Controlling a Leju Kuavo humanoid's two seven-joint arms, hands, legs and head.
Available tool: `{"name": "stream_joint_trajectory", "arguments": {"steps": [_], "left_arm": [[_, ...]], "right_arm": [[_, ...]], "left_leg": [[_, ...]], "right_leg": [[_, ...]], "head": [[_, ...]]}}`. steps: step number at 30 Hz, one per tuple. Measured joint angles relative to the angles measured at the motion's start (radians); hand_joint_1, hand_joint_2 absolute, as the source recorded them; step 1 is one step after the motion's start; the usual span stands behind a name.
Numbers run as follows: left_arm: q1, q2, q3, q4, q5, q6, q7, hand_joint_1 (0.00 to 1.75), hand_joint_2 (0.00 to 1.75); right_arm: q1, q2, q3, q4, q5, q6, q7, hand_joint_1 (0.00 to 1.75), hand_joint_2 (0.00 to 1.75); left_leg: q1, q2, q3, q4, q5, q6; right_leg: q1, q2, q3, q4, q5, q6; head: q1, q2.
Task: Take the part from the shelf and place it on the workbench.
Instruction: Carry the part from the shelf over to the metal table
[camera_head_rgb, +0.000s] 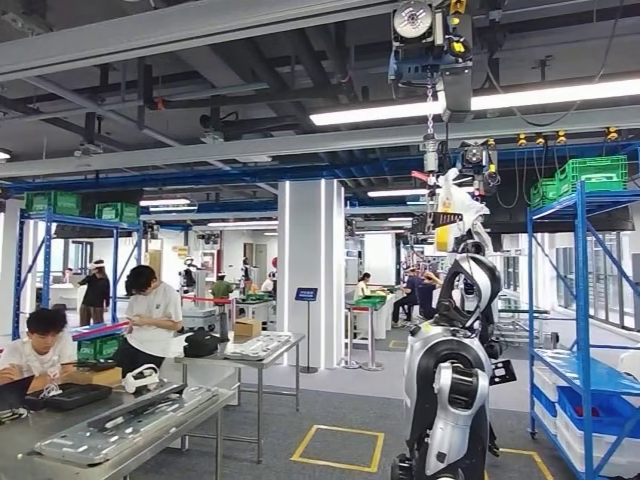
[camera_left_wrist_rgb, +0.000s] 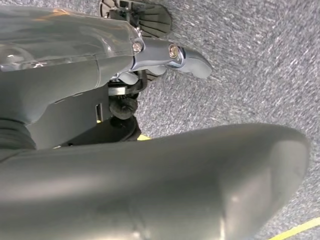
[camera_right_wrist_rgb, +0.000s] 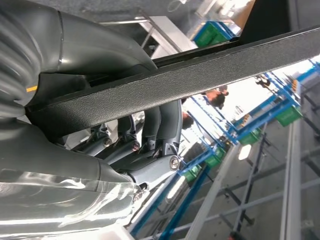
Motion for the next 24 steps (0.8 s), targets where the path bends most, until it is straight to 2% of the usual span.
{"name": "stream_joint_trajectory", "arguments": {"steps": [3, 4, 5, 6, 8, 9, 11, 13, 14, 16, 18, 19, 20, 21, 23, 24], "left_arm": [[0.001, 0.001, 0.002, 0.0, 0.0, 0.0, 0.0, 0.0, 1.75], [0.003, 0.001, 0.003, 0.0, 0.0, 0.0, 0.0, 0.0, 1.75], [0.004, 0.001, 0.004, 0.0, 0.0, 0.0, 0.001, 0.0, 1.75], [0.005, 0.002, 0.005, 0.0, 0.0, 0.0, 0.001, 0.0, 1.75], [0.004, 0.003, 0.006, 0.0, -0.002, 0.0, 0.001, 0.0, 1.75], [0.003, 0.003, 0.006, 0.0, -0.003, 0.0, 0.001, 0.0, 1.75], [0.0, 0.003, 0.006, 0.0, -0.004, 0.001, 0.001, 0.0, 1.75], [0.002, 0.003, 0.006, 0.0, -0.005, 0.002, 0.002, 0.0, 1.75], [0.003, 0.003, 0.007, 0.0, -0.006, 0.002, 0.002, 0.0, 1.75], [0.002, 0.003, 0.007, 0.0, -0.006, 0.002, 0.002, 0.0, 1.75], [0.001, 0.003, 0.007, 0.0, -0.005, 0.002, 0.003, 0.0, 1.75], [0.001, 0.003, 0.007, 0.0, -0.005, 0.001, 0.003, 0.0, 1.75], [0.001, 0.003, 0.008, 0.0, -0.004, 0.001, 0.003, 0.0, 1.75], [0.002, 0.003, 0.008, 0.0, -0.004, 0.001, 0.004, 0.0, 1.75], [0.001, 0.002, 0.008, 0.0, -0.003, 0.0, 0.003, 0.0, 1.75], [-0.001, 0.001, 0.008, 0.0, -0.003, 0.0, 0.003, 0.0, 1.75]], "right_arm": [[0.004, 0.0, 0.0, -0.001, 0.0, 0.0, 0.001, 1.75, 1.75], [0.006, 0.0, 0.0, 0.0, 0.0, 0.0, 0.001, 1.75, 1.75], [0.007, 0.0, 0.001, 0.0, 0.001, 0.0, 0.001, 1.75, 1.75], [0.008, 0.0, 0.001, 0.0, 0.001, 0.0, 0.001, 1.75, 1.75], [0.007, 0.0, 0.002, 0.0, 0.0, 0.0, 0.001, 1.75, 1.75], [0.006, 0.0, 0.002, 0.0, 0.0, 0.0, 0.001, 1.75, 1.75], [0.003, 0.0, 0.003, 0.0, 0.001, -0.001, 0.002, 1.75, 1.75], [0.002, 0.0, 0.004, 0.0, 0.001, -0.001, 0.002, 1.75, 1.75], [0.0, 0.0, 0.005, 0.0, 0.001, -0.001, 0.002, 1.75, 1.75], [-0.002, 0.0, 0.006, 0.0, 0.001, -0.001, 0.002, 1.75, 1.75], [-0.001, -0.002, 0.006, 0.002, 0.001, 0.0, 0.002, 1.75, 1.75], [0.0, -0.003, 0.007, 0.003, 0.001, 0.0, 0.002, 1.75, 1.75], [0.001, -0.004, 0.007, 0.004, 0.002, 0.0, 0.002, 1.75, 1.75], [0.001, -0.004, 0.007, 0.005, 0.002, 0.0, 0.002, 1.75, 1.75], [-0.001, -0.004, 0.008, 0.006, 0.002, 0.0, 0.002, 1.75, 1.75], [-0.001, -0.004, 0.009, 0.006, 0.002, 0.0, 0.002, 1.75, 1.75]], "left_leg": [[0.007, 0.022, -0.071, 0.163, -0.083, -0.013], [0.01, 0.024, -0.085, 0.196, -0.09, -0.017], [0.012, 0.028, -0.084, 0.199, -0.081, -0.021], [0.015, 0.033, -0.064, 0.164, -0.055, -0.023], [0.016, 0.054, -0.001, 0.043, 0.001, -0.027], [0.015, 0.064, 0.022, -0.004, 0.015, -0.023], [0.009, 0.07, 0.034, -0.035, 0.014, -0.011], [0.008, 0.06, 0.031, -0.038, 0.016, 0.005], [0.009, 0.055, 0.031, -0.039, 0.018, 0.012], [0.01, 0.047, 0.031, -0.041, 0.021, 0.022], [0.007, 0.038, 0.031, -0.041, 0.021, 0.027], [0.005, 0.032, 0.032, -0.041, 0.021, 0.028], [0.003, 0.025, 0.032, -0.04, 0.021, 0.029], [0.001, 0.017, 0.033, -0.04, 0.021, 0.029], [-0.002, 0.003, 0.034, -0.04, 0.021, 0.029], [-0.003, -0.004, 0.033, -0.04, 0.022, 0.028]], "right_leg": [[-0.001, -0.025, 0.0, -0.002, 0.002, -0.004], [0.0, -0.033, 0.0, -0.002, 0.001, -0.004], [-0.001, -0.04, -0.001, -0.001, 0.001, -0.003], [-0.001, -0.046, 0.0, 0.0, 0.0, -0.001], [0.0, -0.056, 0.0, 0.005, -0.005, 0.008], [0.002, -0.06, -0.002, 0.01, -0.008, 0.014], [0.007, -0.068, -0.005, 0.014, -0.009, 0.025], [0.004, -0.073, -0.003, 0.015, -0.012, 0.035], [0.001, -0.067, -0.006, 0.025, -0.023, 0.04], [-0.002, -0.044, -0.037, 0.101, -0.074, 0.044], [-0.002, -0.03, -0.096, 0.231, -0.132, 0.044], [-0.001, -0.028, -0.118, 0.277, -0.143, 0.043], [0.0, -0.027, -0.124, 0.288, -0.135, 0.041], [0.001, -0.024, -0.113, 0.262, -0.109, 0.037], [0.006, -0.001, -0.057, 0.138, -0.04, 0.021], [0.008, 0.012, -0.032, 0.083, -0.017, 0.014]], "head": [[0.0, 0.0], [0.0, 0.0], [0.0, 0.0], [0.0, 0.0], [0.0, 0.0], [0.0, 0.0], [0.0, 0.0], [0.0, 0.0], [0.0, 0.0], [0.0, 0.0], [0.0, 0.0], [0.0, 0.0], [0.0, 0.0], [0.0, 0.0], [0.0, 0.0], [0.0, 0.0]]}}
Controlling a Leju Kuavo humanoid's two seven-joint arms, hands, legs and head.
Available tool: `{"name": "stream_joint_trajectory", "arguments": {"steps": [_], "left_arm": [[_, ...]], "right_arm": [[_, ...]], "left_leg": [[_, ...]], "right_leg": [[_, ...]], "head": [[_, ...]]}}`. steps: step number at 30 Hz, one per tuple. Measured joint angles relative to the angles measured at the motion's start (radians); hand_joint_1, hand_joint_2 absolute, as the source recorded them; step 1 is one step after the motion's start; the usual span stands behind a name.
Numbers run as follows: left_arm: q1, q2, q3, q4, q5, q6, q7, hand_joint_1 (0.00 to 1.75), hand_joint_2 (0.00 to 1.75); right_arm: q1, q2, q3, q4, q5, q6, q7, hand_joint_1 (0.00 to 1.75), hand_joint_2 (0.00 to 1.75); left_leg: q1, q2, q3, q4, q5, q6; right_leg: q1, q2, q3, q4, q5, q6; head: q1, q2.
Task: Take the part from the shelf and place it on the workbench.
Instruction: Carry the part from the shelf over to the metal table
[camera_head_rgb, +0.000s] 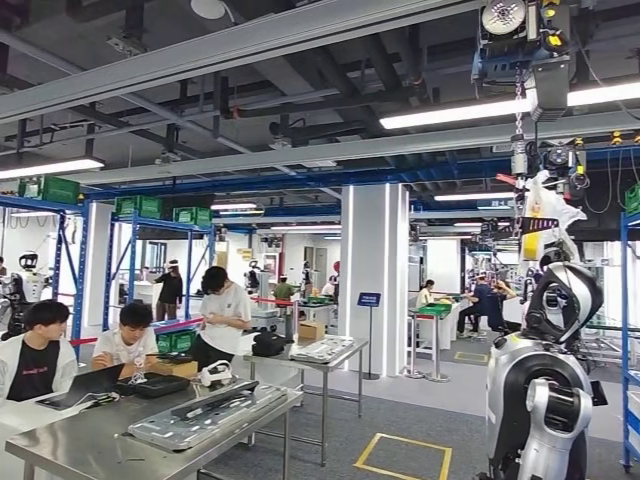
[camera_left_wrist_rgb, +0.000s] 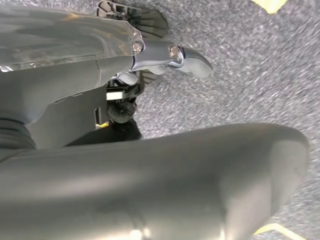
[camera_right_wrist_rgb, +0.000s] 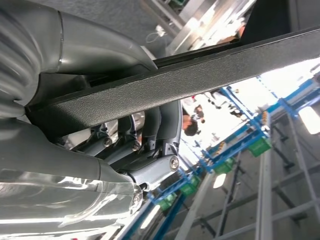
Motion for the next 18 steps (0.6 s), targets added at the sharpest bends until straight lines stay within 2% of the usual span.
{"name": "stream_joint_trajectory", "arguments": {"steps": [2, 4, 6, 7, 9, 10, 11, 12, 14, 15, 17, 18], "left_arm": [[-0.001, -0.002, 0.0, 0.0, 0.0, -0.001, -0.001, 0.0, 1.75], [0.0, -0.002, 0.0, 0.0, 0.0, -0.001, -0.001, 0.0, 1.75], [0.0, -0.002, 0.0, 0.0, 0.0, -0.001, -0.001, 0.0, 1.75], [-0.001, -0.002, 0.001, 0.0, 0.001, -0.001, -0.002, 0.0, 1.75], [-0.003, -0.002, 0.001, 0.0, 0.001, -0.001, -0.002, 0.0, 1.75], [-0.002, -0.002, 0.001, 0.0, 0.001, -0.001, -0.002, 0.0, 1.75], [-0.001, -0.002, 0.001, 0.0, 0.001, -0.001, -0.002, 0.0, 1.75], [0.0, -0.001, 0.001, 0.0, 0.001, -0.001, -0.002, 0.0, 1.75], [-0.001, 0.0, 0.001, 0.0, 0.002, -0.001, -0.002, 0.0, 1.75], [-0.002, 0.0, 0.001, 0.0, 0.002, -0.002, -0.002, 0.0, 1.75], [-0.004, 0.0, 0.001, 0.0, 0.002, -0.002, -0.002, 0.0, 1.75], [-0.004, 0.0, 0.001, 0.0, 0.002, -0.002, -0.002, 0.0, 1.75]], "right_arm": [[-0.001, 0.0, 0.001, 0.0, 0.0, 0.0, 0.0, 1.75, 1.75], [-0.002, 0.002, 0.002, 0.0, 0.0, 0.0, 0.001, 1.75, 1.75], [-0.002, 0.006, 0.002, 0.0, 0.0, 0.0, 0.001, 1.75, 1.75], [-0.002, 0.007, 0.002, 0.0, 0.0, 0.0, 0.0, 1.75, 1.75], [-0.001, 0.007, 0.002, 0.001, 0.0, 0.0, 0.001, 1.75, 1.75], [0.0, 0.007, 0.002, 0.001, 0.0, 0.0, 0.001, 1.75, 1.75], [0.001, 0.007, 0.002, 0.002, 0.001, 0.0, 0.001, 1.75, 1.75], [0.001, 0.007, 0.002, 0.002, 0.001, 0.0, 0.001, 1.75, 1.75], [0.001, 0.007, 0.003, 0.002, 0.001, 0.0, 0.001, 1.75, 1.75], [0.0, 0.007, 0.003, 0.002, 0.001, 0.0, 0.001, 1.75, 1.75], [-0.001, 0.007, 0.003, 0.002, 0.001, 0.0, 0.002, 1.75, 1.75], [-0.001, 0.007, 0.003, 0.002, 0.001, 0.0, 0.002, 1.75, 1.75]], "left_leg": [[0.002, -0.01, -0.006, 0.0, 0.003, -0.005], [0.004, -0.014, -0.011, 0.0, 0.004, -0.014], [0.004, 0.001, -0.024, 0.025, -0.017, -0.023], [0.004, 0.012, -0.042, 0.065, -0.042, -0.027], [0.007, 0.026, -0.098, 0.186, -0.099, -0.036], [0.01, 0.029, -0.12, 0.235, -0.115, -0.04], [0.013, 0.031, -0.129, 0.254, -0.113, -0.044], [0.016, 0.034, -0.12, 0.236, -0.093, -0.047], [0.02, 0.055, -0.064, 0.123, -0.032, -0.054], [0.019, 0.067, -0.036, 0.066, -0.012, -0.053], [0.014, 0.081, -0.014, 0.014, -0.004, -0.042], [0.011, 0.077, -0.015, 0.011, -0.005, -0.033]], "right_leg": [[0.004, 0.015, 0.021, -0.053, 0.011, -0.007], [0.003, 0.005, 0.024, -0.066, 0.011, -0.008], [-0.003, -0.008, 0.027, -0.077, 0.015, -0.013], [-0.006, -0.016, 0.029, -0.081, 0.017, -0.015], [-0.005, -0.033, 0.029, -0.081, 0.017, -0.017], [-0.005, -0.041, 0.029, -0.081, 0.016, -0.016], [-0.006, -0.048, 0.029, -0.081, 0.016, -0.015], [-0.006, -0.054, 0.029, -0.08, 0.015, -0.014], [-0.008, -0.065, 0.031, -0.076, 0.009, -0.005], [-0.007, -0.07, 0.03, -0.071, 0.006, 0.001], [-0.002, -0.078, 0.028, -0.066, 0.002, 0.013], [-0.001, -0.083, 0.028, -0.065, 0.002, 0.018]], "head": [[0.0, 0.0], [0.0, 0.0], [0.0, 0.0], [0.0, 0.0], [0.0, 0.0], [0.0, 0.0], [0.0, 0.0], [0.0, 0.0], [0.0, 0.0], [0.0, 0.0], [0.0, 0.0], [-0.001, 0.0]]}}
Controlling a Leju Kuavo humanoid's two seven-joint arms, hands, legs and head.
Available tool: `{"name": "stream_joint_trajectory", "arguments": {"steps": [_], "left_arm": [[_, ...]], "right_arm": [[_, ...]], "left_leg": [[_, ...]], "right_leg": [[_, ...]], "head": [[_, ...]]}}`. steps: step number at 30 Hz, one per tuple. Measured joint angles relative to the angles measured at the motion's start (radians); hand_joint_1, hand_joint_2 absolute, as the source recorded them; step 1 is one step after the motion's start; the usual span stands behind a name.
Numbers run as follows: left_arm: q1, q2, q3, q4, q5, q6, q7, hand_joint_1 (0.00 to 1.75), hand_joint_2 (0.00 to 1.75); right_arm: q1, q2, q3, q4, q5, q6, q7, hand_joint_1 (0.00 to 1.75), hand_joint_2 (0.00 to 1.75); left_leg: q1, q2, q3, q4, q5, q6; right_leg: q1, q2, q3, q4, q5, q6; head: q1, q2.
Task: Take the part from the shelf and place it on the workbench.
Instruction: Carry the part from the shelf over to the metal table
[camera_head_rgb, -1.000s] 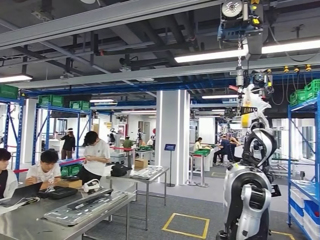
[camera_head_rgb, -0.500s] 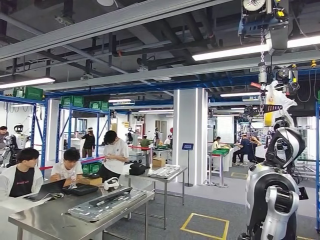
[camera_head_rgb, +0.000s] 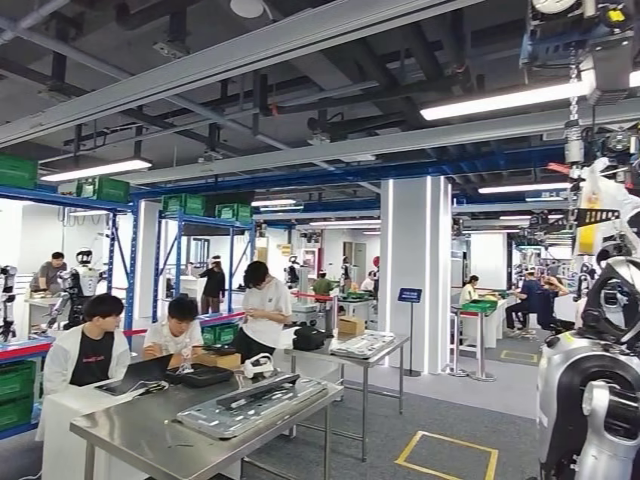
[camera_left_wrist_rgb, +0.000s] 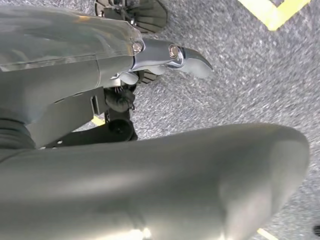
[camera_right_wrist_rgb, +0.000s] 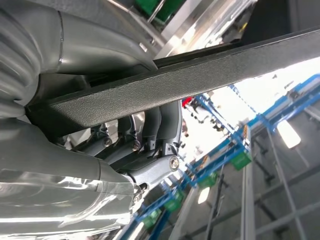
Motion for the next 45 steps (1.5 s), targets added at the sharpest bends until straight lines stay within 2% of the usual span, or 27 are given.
{"name": "stream_joint_trajectory", "arguments": {"steps": [1, 3, 4, 6, 7, 8, 9, 10, 12, 14, 17, 19, 22, 23, 24, 25, 27, 29, 32, 33, 35, 37, 38, 39, 40, 43, 45], "left_arm": [[0.001, 0.0, 0.0, 0.0, 0.0, 0.0, 0.0, 0.0, 1.75], [0.003, 0.0, 0.0, 0.0, 0.001, 0.0, 0.0, 0.0, 1.75], [0.003, 0.0, 0.0, 0.0, 0.001, 0.0, 0.0, 0.0, 1.75], [0.002, 0.0, 0.0, 0.0, 0.001, 0.0, -0.001, 0.0, 1.75], [0.002, 0.0, 0.0, 0.0, 0.001, 0.0, -0.001, 0.0, 1.75], [0.002, 0.001, 0.0, 0.0, 0.001, 0.0, -0.001, 0.0, 1.75], [0.002, 0.001, 0.0, 0.0, 0.001, 0.001, -0.001, 0.0, 1.75], [0.002, 0.001, 0.0, 0.0, 0.001, 0.001, -0.001, 0.0, 1.75], [0.0, 0.0, 0.0, 0.0, 0.001, 0.002, -0.001, 0.0, 1.75], [-0.002, -0.002, 0.001, 0.0, 0.0, 0.002, -0.001, 0.0, 1.75], [0.001, -0.003, 0.001, 0.0, -0.002, 0.002, 0.0, 0.0, 1.75], [0.001, -0.003, 0.001, 0.0, -0.002, 0.003, 0.0, 0.0, 1.75], [-0.002, -0.002, 0.001, 0.0, -0.002, 0.003, 0.0, 0.0, 1.75], [0.0, -0.002, 0.001, 0.0, -0.002, 0.003, 0.0, 0.0, 1.75], [0.002, -0.002, 0.001, 0.0, -0.002, 0.003, 0.001, 0.0, 1.75], [0.004, -0.001, 0.001, 0.0, -0.002, 0.003, 0.001, 0.0, 1.75], [0.005, -0.001, 0.001, 0.0, 0.0, 0.001, 0.002, 0.0, 1.75], [0.006, -0.002, 0.001, 0.001, 0.002, 0.0, 0.002, 0.0, 1.75], [0.013, -0.002, 0.001, 0.001, 0.007, -0.001, 0.002, 0.0, 1.75], [0.015, -0.002, 0.001, 0.001, 0.011, -0.001, 0.001, 0.0, 1.75], [0.017, -0.002, 0.003, 0.001, 0.018, -0.002, 0.0, 0.0, 1.75], [0.02, -0.002, 0.006, 0.001, 0.022, -0.004, 0.0, 0.0, 1.75], [0.023, -0.002, 0.007, 0.001, 0.023, -0.006, 0.0, 0.0, 1.75], [0.026, -0.002, 0.008, 0.001, 0.025, -0.006, 0.001, 0.0, 1.75], [0.029, -0.002, 0.009, 0.001, 0.027, -0.006, 0.0, 0.0, 1.75], [0.03, -0.003, 0.012, 0.001, 0.029, -0.006, -0.001, 0.0, 1.75], [0.031, -0.004, 0.013, 0.001, 0.029, -0.006, -0.002, 0.0, 1.75]], "right_arm": [[0.0, 0.0, 0.001, 0.0, 0.0, 0.0, 0.0, 1.75, 1.75], [-0.001, 0.0, 0.001, 0.0, 0.0, 0.0, 0.0, 1.75, 1.75], [-0.001, 0.0, 0.001, 0.0, 0.0, 0.0, 0.0, 1.75, 1.75], [0.0, -0.002, 0.001, 0.0, 0.0, 0.0, 0.0, 1.75, 1.75], [0.001, -0.004, 0.001, 0.0, 0.0, 0.0, 0.0, 1.75, 1.75], [0.002, -0.005, 0.001, 0.0, 0.0, 0.0, 0.0, 1.75, 1.75], [0.003, -0.006, 0.001, 0.0, 0.0, 0.0, 0.0, 1.75, 1.75], [0.003, -0.006, 0.001, 0.0, 0.0, 0.0, 0.0, 1.75, 1.75], [0.001, -0.006, 0.001, 0.0, 0.0, 0.0, 0.0, 1.75, 1.75], [-0.001, -0.006, 0.001, 0.0, 0.0, 0.0, 0.0, 1.75, 1.75], [-0.002, -0.003, 0.002, -0.001, 0.001, 0.0, 0.0, 1.75, 1.75], [-0.004, 0.002, 0.002, -0.001, 0.001, 0.0, 0.0, 1.75, 1.75], [-0.002, 0.004, 0.002, 0.0, 0.001, 0.001, 0.001, 1.75, 1.75], [0.0, 0.003, 0.002, 0.001, 0.001, 0.001, 0.001, 1.75, 1.75], [0.002, 0.003, 0.002, 0.002, 0.002, 0.002, 0.001, 1.75, 1.75], [0.003, 0.003, 0.003, 0.003, 0.002, 0.002, 0.001, 1.75, 1.75], [0.004, 0.003, 0.004, 0.003, 0.002, 0.003, 0.001, 1.75, 1.75], [0.005, 0.003, 0.004, 0.003, 0.002, 0.003, 0.002, 1.75, 1.75], [0.006, 0.002, 0.005, 0.005, 0.003, 0.003, 0.003, 1.75, 1.75], [0.006, 0.002, 0.005, 0.005, 0.003, 0.003, 0.004, 1.75, 1.75], [0.007, 0.0, 0.005, 0.007, 0.004, 0.003, 0.006, 1.75, 1.75], [0.012, -0.004, 0.005, 0.011, 0.004, 0.003, 0.007, 1.75, 1.75], [0.017, -0.006, 0.005, 0.014, 0.004, 0.003, 0.007, 1.75, 1.75], [0.02, -0.008, 0.005, 0.017, 0.004, 0.003, 0.007, 1.75, 1.75], [0.023, -0.009, 0.005, 0.018, 0.004, 0.003, 0.007, 1.75, 1.75], [0.023, -0.01, 0.005, 0.019, 0.004, 0.002, 0.008, 1.75, 1.75], [0.023, -0.01, 0.005, 0.019, 0.005, 0.001, 0.009, 1.75, 1.75]], "left_leg": [[-0.001, -0.006, -0.001, 0.001, 0.001, 0.008], [-0.001, -0.018, -0.001, 0.0, 0.003, 0.021], [-0.001, -0.023, 0.0, -0.001, 0.005, 0.026], [-0.003, -0.033, 0.0, -0.001, 0.005, 0.033], [-0.006, -0.039, 0.0, -0.001, 0.005, 0.035], [-0.009, -0.046, 0.0, -0.001, 0.005, 0.037], [-0.012, -0.053, 0.001, -0.001, 0.005, 0.038], [-0.015, -0.061, 0.002, -0.001, 0.005, 0.038], [-0.018, -0.077, 0.004, -0.001, 0.006, 0.038], [-0.015, -0.088, 0.001, -0.002, 0.007, 0.035], [-0.011, -0.095, -0.004, -0.003, 0.01, 0.024], [-0.013, -0.078, -0.019, 0.029, -0.017, 0.014], [-0.006, -0.05, -0.091, 0.187, -0.096, -0.001], [-0.002, -0.046, -0.108, 0.225, -0.105, -0.006], [0.001, -0.043, -0.109, 0.228, -0.095, -0.011], [0.005, -0.039, -0.09, 0.193, -0.069, -0.015], [0.007, -0.017, -0.029, 0.073, -0.015, -0.022], [0.004, -0.003, 0.003, 0.006, 0.002, -0.012], [-0.002, -0.013, 0.001, 0.001, 0.002, 0.014], [-0.002, -0.017, 0.001, 0.0, 0.003, 0.021], [-0.002, -0.026, 0.001, -0.001, 0.006, 0.032], [-0.005, -0.036, 0.0, -0.001, 0.007, 0.037], [-0.008, -0.042, -0.001, -0.001, 0.007, 0.039], [-0.011, -0.049, 0.0, -0.001, 0.008, 0.039], [-0.013, -0.056, 0.0, -0.001, 0.008, 0.04], [-0.015, -0.079, 0.002, -0.001, 0.009, 0.039], [-0.01, -0.089, -0.003, -0.001, 0.012, 0.034]], "right_leg": [[-0.001, -0.006, 0.001, -0.002, -0.001, 0.004], [-0.005, 0.003, -0.004, 0.021, -0.024, 0.011], [-0.006, 0.015, -0.019, 0.058, -0.049, 0.013], [-0.006, 0.038, -0.075, 0.183, -0.111, 0.011], [-0.005, 0.042, -0.104, 0.243, -0.131, 0.009], [-0.004, 0.044, -0.121, 0.276, -0.134, 0.006], [-0.002, 0.046, -0.121, 0.271, -0.119, 0.002], [0.001, 0.05, -0.104, 0.229, -0.087, -0.005], [0.009, 0.075, -0.047, 0.1, -0.018, -0.026], [0.016, 0.096, -0.015, 0.024, 0.011, -0.038], [0.017, 0.086, -0.006, -0.003, 0.013, -0.039], [0.01, 0.071, 0.002, -0.023, 0.019, -0.04], [0.007, 0.047, 0.004, -0.026, 0.021, -0.041], [0.006, 0.039, 0.004, -0.025, 0.02, -0.04], [0.006, 0.032, 0.003, -0.024, 0.019, -0.038], [0.004, 0.026, 0.003, -0.021, 0.017, -0.035], [0.004, 0.017, 0.002, -0.012, 0.009, -0.023], [0.007, 0.01, -0.001, -0.003, 0.004, -0.013], [0.005, 0.002, 0.001, -0.002, 0.001, -0.001], [0.003, 0.007, -0.002, 0.007, -0.009, 0.003], [0.0, 0.026, -0.03, 0.079, -0.059, 0.008], [0.0, 0.04, -0.087, 0.212, -0.122, 0.007], [0.0, 0.042, -0.11, 0.263, -0.138, 0.005], [0.001, 0.044, -0.118, 0.281, -0.134, 0.002], [0.003, 0.046, -0.108, 0.257, -0.112, -0.003], [0.013, 0.082, -0.021, 0.069, -0.016, -0.029], [0.018, 0.1, 0.002, 0.014, 0.001, -0.04]], "head": [[0.0, 0.0], [0.0, 0.0], [0.0, 0.0], [0.0, 0.0], [0.0, 0.0], [0.0, 0.0], [0.0, 0.0], [0.0, 0.0], [0.0, 0.0], [0.0, 0.0], [0.0, 0.0], [0.0, 0.0], [0.0, 0.0], [0.0, 0.0], [0.0, 0.0], [0.0, 0.0], [0.0, 0.0], [0.0, 0.0], [0.0, 0.0], [0.0, 0.0], [0.0, 0.0], [0.0, 0.0], [0.0, 0.0], [0.0, 0.0], [0.0, 0.0], [0.0, 0.0], [0.0, 0.0]]}}
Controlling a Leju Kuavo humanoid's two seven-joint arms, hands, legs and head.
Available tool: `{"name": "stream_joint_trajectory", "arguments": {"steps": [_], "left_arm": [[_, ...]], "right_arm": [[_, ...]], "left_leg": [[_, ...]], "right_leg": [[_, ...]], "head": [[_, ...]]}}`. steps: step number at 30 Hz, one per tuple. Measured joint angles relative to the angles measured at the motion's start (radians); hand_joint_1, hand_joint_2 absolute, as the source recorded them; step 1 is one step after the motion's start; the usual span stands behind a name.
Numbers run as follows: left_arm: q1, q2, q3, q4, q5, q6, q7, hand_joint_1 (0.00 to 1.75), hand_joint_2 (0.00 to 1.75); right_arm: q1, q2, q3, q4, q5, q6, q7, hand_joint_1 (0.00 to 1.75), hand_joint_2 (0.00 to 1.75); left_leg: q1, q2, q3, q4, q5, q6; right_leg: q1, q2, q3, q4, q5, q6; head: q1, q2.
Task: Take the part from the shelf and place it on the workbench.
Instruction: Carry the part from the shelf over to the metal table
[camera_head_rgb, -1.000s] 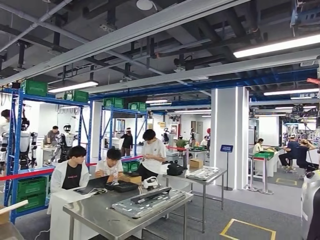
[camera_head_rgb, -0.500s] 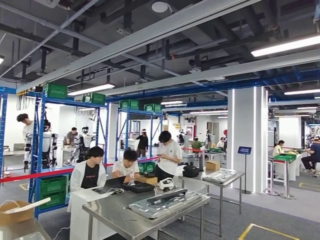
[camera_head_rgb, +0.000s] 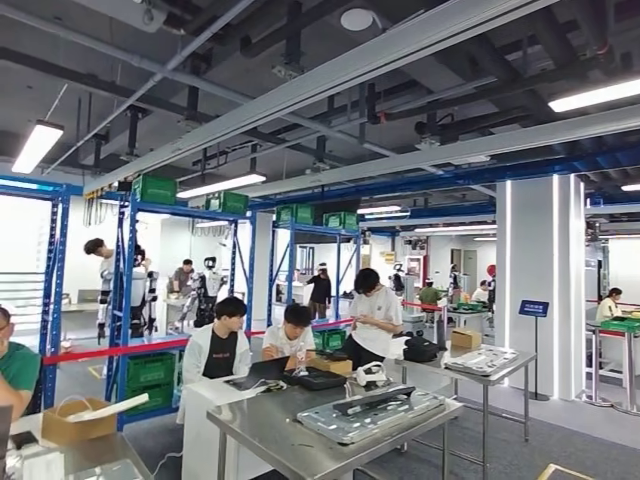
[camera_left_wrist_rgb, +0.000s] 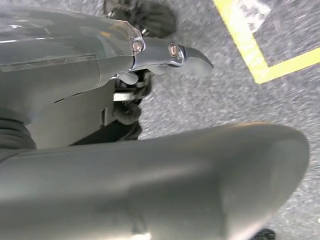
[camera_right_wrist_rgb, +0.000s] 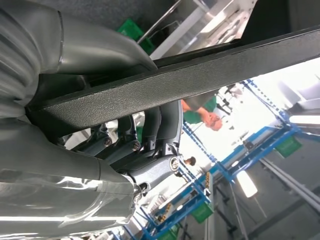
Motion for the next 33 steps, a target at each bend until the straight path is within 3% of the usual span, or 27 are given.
{"name": "stream_joint_trajectory", "arguments": {"steps": [2, 4, 7, 9, 10, 13, 15, 17, 19, 20, 22, 23, 24, 25, 26, 28, 29, 31, 33], "left_arm": [[0.006, 0.0, 0.001, 0.0, 0.0, 0.0, 0.0, 0.0, 1.75], [0.01, 0.001, 0.001, 0.0, -0.001, -0.001, -0.002, 0.0, 1.75], [0.009, 0.002, 0.001, 0.0, -0.002, -0.001, -0.004, 0.0, 1.75], [0.012, 0.002, 0.001, 0.0, -0.003, -0.001, -0.004, 0.0, 1.75], [0.013, 0.003, 0.001, 0.0, -0.003, -0.001, -0.004, 0.0, 1.75], [0.011, 0.004, 0.001, 0.0, -0.004, -0.001, -0.004, 0.0, 1.75], [0.009, 0.004, 0.001, 0.0, -0.006, -0.001, -0.005, 0.0, 1.75], [0.01, 0.005, 0.001, 0.0, -0.008, -0.001, -0.005, 0.0, 1.75], [0.011, 0.006, 0.001, 0.0, -0.009, -0.001, -0.005, 0.0, 1.75], [0.009, 0.006, 0.001, 0.0, -0.01, 0.0, -0.004, 0.0, 1.75], [0.007, 0.006, 0.001, 0.0, -0.011, 0.001, -0.003, 0.0, 1.75], [0.006, 0.007, 0.001, 0.0, -0.012, 0.001, -0.003, 0.0, 1.75], [0.006, 0.007, 0.001, 0.0, -0.012, 0.002, -0.003, 0.0, 1.75], [0.005, 0.007, 0.001, 0.0, -0.013, 0.002, -0.003, 0.0, 1.75], [0.005, 0.008, 0.001, 0.0, -0.014, 0.002, -0.003, 0.0, 1.75], [0.001, 0.008, 0.001, 0.0, -0.015, 0.002, -0.003, 0.0, 1.75], [-0.002, 0.008, 0.001, 0.0, -0.016, 0.002, -0.002, 0.0, 1.75], [-0.005, 0.008, 0.001, 0.0, -0.016, 0.002, -0.002, 0.0, 1.75], [-0.005, 0.008, 0.001, 0.0, -0.016, 0.002, -0.002, 0.0, 1.75]], "right_arm": [[0.001, 0.001, 0.0, -0.001, 0.003, -0.001, 0.002, 1.75, 1.75], [0.003, 0.004, 0.001, -0.002, 0.005, -0.001, 0.004, 1.75, 1.75], [0.009, 0.008, 0.001, -0.003, 0.007, -0.003, 0.006, 1.75, 1.75], [0.016, 0.007, 0.001, -0.002, 0.009, -0.004, 0.008, 1.75, 1.75], [0.018, 0.007, 0.002, -0.002, 0.01, -0.004, 0.009, 1.75, 1.75], [0.018, 0.008, 0.003, -0.002, 0.009, -0.004, 0.009, 1.75, 1.75], [0.018, 0.008, 0.004, -0.003, 0.009, -0.005, 0.009, 1.75, 1.75], [0.018, 0.008, 0.005, -0.003, 0.01, -0.006, 0.009, 1.75, 1.75], [0.018, 0.008, 0.006, -0.004, 0.01, -0.006, 0.009, 1.75, 1.75], [0.017, 0.008, 0.006, -0.004, 0.01, -0.006, 0.009, 1.75, 1.75], [0.018, 0.007, 0.006, -0.004, 0.01, -0.007, 0.009, 1.75, 1.75], [0.018, 0.006, 0.006, -0.004, 0.01, -0.007, 0.009, 1.75, 1.75], [0.019, 0.005, 0.006, -0.003, 0.01, -0.007, 0.009, 1.75, 1.75], [0.019, 0.004, 0.006, -0.003, 0.01, -0.007, 0.009, 1.75, 1.75], [0.019, 0.004, 0.006, -0.003, 0.01, -0.007, 0.009, 1.75, 1.75], [0.017, 0.005, 0.006, -0.004, 0.01, -0.007, 0.009, 1.75, 1.75], [0.015, 0.005, 0.006, -0.004, 0.01, -0.007, 0.009, 1.75, 1.75], [0.014, 0.006, 0.006, -0.005, 0.011, -0.007, 0.009, 1.75, 1.75], [0.013, 0.008, 0.006, -0.006, 0.012, -0.007, 0.009, 1.75, 1.75]], "left_leg": [[0.003, -0.007, -0.003, -0.002, 0.003, -0.009], [0.001, 0.005, -0.012, 0.015, -0.014, -0.018], [0.004, 0.035, -0.078, 0.16, -0.093, -0.034], [0.011, 0.042, -0.112, 0.236, -0.112, -0.044], [0.014, 0.046, -0.105, 0.225, -0.096, -0.049], [0.02, 0.073, -0.016, 0.052, -0.014, -0.057], [0.016, 0.086, 0.011, -0.005, -0.004, -0.045], [0.01, 0.08, 0.01, -0.006, -0.006, -0.026], [0.01, 0.071, 0.01, -0.008, -0.003, -0.013], [0.011, 0.066, 0.01, -0.009, -0.002, -0.008], [0.008, 0.058, 0.009, -0.009, -0.001, -0.001], [0.006, 0.053, 0.009, -0.009, -0.001, 0.0], [0.004, 0.048, 0.01, -0.009, -0.001, 0.001], [0.002, 0.042, 0.01, -0.009, -0.001, 0.001], [0.0, 0.034, 0.012, -0.009, -0.001, 0.001], [-0.002, 0.021, 0.015, -0.009, 0.0, 0.001], [-0.002, 0.014, 0.014, -0.009, 0.0, -0.001], [0.001, 0.006, 0.008, -0.009, 0.004, -0.007], [0.004, 0.002, 0.003, -0.01, 0.006, -0.016]], "right_leg": [[-0.001, -0.01, 0.006, -0.018, 0.003, 0.0], [-0.007, -0.025, 0.019, -0.045, 0.011, -0.001], [-0.01, -0.051, 0.025, -0.057, 0.016, -0.003], [-0.011, -0.067, 0.025, -0.056, 0.014, -0.001], [-0.012, -0.073, 0.025, -0.055, 0.013, 0.001], [-0.014, -0.087, 0.025, -0.041, 0.001, 0.018], [-0.011, -0.093, 0.022, -0.031, -0.005, 0.03], [-0.011, -0.101, 0.023, -0.03, -0.008, 0.038], [-0.016, -0.093, 0.018, -0.01, -0.028, 0.045], [-0.018, -0.083, 0.003, 0.027, -0.054, 0.048], [-0.018, -0.063, -0.052, 0.156, -0.121, 0.049], [-0.018, -0.059, -0.082, 0.221, -0.145, 0.048], [-0.018, -0.057, -0.101, 0.258, -0.151, 0.046], [-0.017, -0.056, -0.103, 0.259, -0.138, 0.043], [-0.016, -0.052, -0.084, 0.216, -0.106, 0.039], [-0.012, -0.028, -0.024, 0.081, -0.033, 0.025], [-0.009, -0.016, -0.001, 0.027, -0.01, 0.019], [-0.005, -0.005, 0.013, -0.012, -0.003, 0.013], [-0.006, -0.015, 0.015, -0.026, 0.0, 0.01]], "head": [[0.0, 0.0], [0.0, 0.0], [0.0, 0.0], [0.0, 0.0], [0.0, 0.0], [0.0, 0.0], [0.0, 0.0], [-0.001, 0.0], [-0.001, 0.0], [-0.001, 0.0], [-0.001, 0.0], [-0.001, 0.0], [-0.001, 0.0], [-0.001, 0.0], [-0.001, 0.0], [-0.001, 0.0], [-0.001, 0.0], [-0.001, 0.0], [-0.001, 0.0]]}}
